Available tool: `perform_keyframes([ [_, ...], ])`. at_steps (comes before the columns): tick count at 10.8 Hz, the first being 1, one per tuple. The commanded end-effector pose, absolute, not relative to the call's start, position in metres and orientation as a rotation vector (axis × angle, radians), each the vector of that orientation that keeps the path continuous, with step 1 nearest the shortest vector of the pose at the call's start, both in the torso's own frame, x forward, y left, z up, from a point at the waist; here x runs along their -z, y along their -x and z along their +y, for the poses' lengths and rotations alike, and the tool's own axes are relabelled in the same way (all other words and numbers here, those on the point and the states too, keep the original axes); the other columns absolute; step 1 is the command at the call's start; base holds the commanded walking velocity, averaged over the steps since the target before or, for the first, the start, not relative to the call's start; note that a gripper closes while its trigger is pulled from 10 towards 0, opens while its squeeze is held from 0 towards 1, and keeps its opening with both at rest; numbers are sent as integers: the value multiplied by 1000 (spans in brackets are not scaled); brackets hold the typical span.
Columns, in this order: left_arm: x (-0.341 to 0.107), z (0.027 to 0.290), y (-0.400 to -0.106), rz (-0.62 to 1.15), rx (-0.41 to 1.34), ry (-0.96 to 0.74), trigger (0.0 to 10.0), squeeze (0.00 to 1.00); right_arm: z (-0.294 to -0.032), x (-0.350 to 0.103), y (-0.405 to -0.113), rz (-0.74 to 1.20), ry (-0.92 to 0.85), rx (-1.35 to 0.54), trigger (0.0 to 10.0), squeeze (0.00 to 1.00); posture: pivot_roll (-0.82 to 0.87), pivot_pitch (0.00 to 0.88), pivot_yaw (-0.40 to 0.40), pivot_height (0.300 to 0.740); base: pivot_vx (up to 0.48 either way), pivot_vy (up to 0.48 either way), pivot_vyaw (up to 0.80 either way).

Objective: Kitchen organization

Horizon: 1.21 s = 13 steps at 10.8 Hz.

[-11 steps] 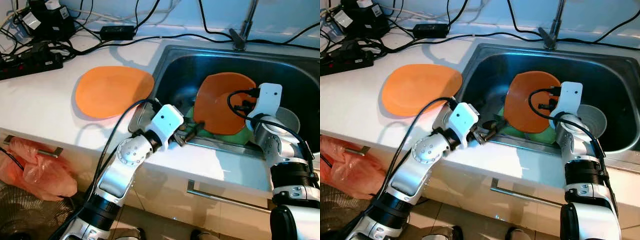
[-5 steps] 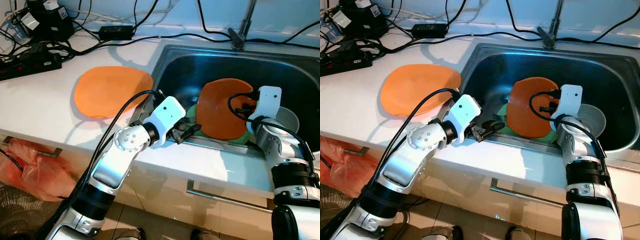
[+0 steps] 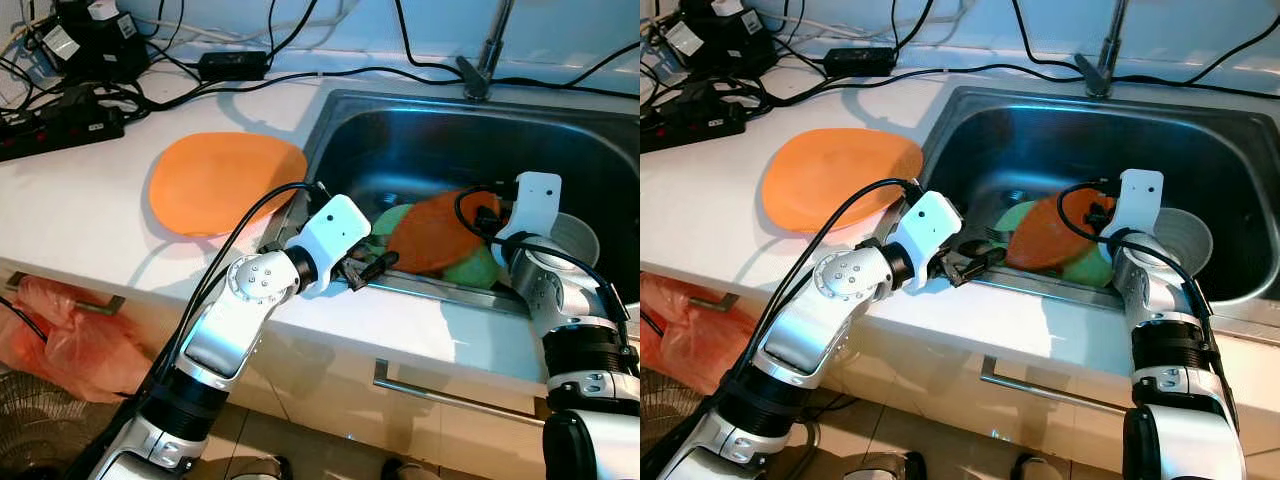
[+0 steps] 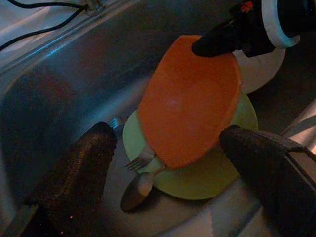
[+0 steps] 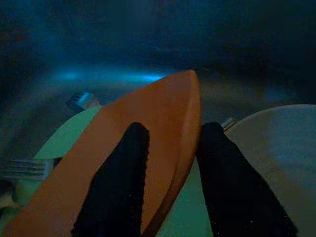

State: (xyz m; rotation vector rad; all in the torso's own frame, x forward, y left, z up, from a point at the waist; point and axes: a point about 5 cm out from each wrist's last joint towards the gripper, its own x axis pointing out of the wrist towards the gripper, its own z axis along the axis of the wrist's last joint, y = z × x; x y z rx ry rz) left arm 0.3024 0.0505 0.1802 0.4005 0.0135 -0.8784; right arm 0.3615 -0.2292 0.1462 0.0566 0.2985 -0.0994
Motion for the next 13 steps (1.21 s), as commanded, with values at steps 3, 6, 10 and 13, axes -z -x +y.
perform_keyframes([
  [3,-188,49,-302,-5,878,-425,10000,1000,-241,-163,-365,224,54,187,10000,1000,71,119,77,740,0,0,0],
  [6,-188,49,-302,-4,879,-437,10000,1000,-241,-207,-369,7,149,217,10000,1000,70,117,80,740,0,0,0],
  [10,-187,66,-310,-15,787,-494,10000,1000,-226,-220,-371,-94,-23,152,10000,1000,72,115,81,740,0,0,0],
  [13,-191,93,-324,-45,622,-681,10000,1000,-218,-221,-371,-101,-187,115,10000,1000,82,110,83,740,0,0,0],
])
